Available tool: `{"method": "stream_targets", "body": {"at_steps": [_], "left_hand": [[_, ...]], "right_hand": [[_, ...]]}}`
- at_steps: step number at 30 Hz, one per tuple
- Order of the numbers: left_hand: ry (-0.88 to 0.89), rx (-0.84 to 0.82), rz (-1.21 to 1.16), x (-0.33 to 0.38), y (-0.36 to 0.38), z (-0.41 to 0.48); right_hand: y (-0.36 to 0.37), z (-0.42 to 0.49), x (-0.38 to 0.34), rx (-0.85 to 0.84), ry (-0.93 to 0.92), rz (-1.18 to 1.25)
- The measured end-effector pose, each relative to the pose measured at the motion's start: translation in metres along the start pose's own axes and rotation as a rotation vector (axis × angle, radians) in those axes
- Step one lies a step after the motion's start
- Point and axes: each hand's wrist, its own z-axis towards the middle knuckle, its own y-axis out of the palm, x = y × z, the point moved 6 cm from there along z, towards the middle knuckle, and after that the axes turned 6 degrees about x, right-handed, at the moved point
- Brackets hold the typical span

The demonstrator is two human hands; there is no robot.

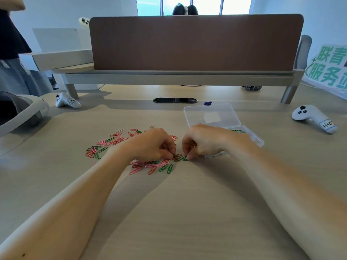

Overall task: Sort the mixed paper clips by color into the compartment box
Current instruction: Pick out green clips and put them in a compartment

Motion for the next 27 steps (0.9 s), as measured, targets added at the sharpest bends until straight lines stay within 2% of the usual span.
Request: {"method": "stream_targets", "body": {"at_steps": [7,12,17,19,24,27], "left_hand": [[-0.019,-0.008,0.082,0.000,0.002,0.000],[-0.101,0.137,0.050,-0.009,-0.011,0.003],[-0.095,0.235,-0.011,-0.012,-0.023,0.002],[-0.098,0.191,-0.054,-0.011,-0.025,0.000],[-0.088,-0.081,-0.161,-0.005,-0.019,-0.014],[-0.078,-0.147,-0.176,-0.002,-0.013,-0.017]], "right_hand": [[0.001,-0.001,0.000,0.015,-0.010,-0.020],[-0.006,-0.002,-0.004,0.088,-0.028,0.036],[-0.005,0.000,-0.010,0.113,-0.047,0.075],[-0.005,0.001,-0.007,0.134,-0.033,0.078],[0.000,0.003,-0.004,0.137,-0.008,0.073],[0.002,0.006,-0.003,0.148,0.003,0.063]]}}
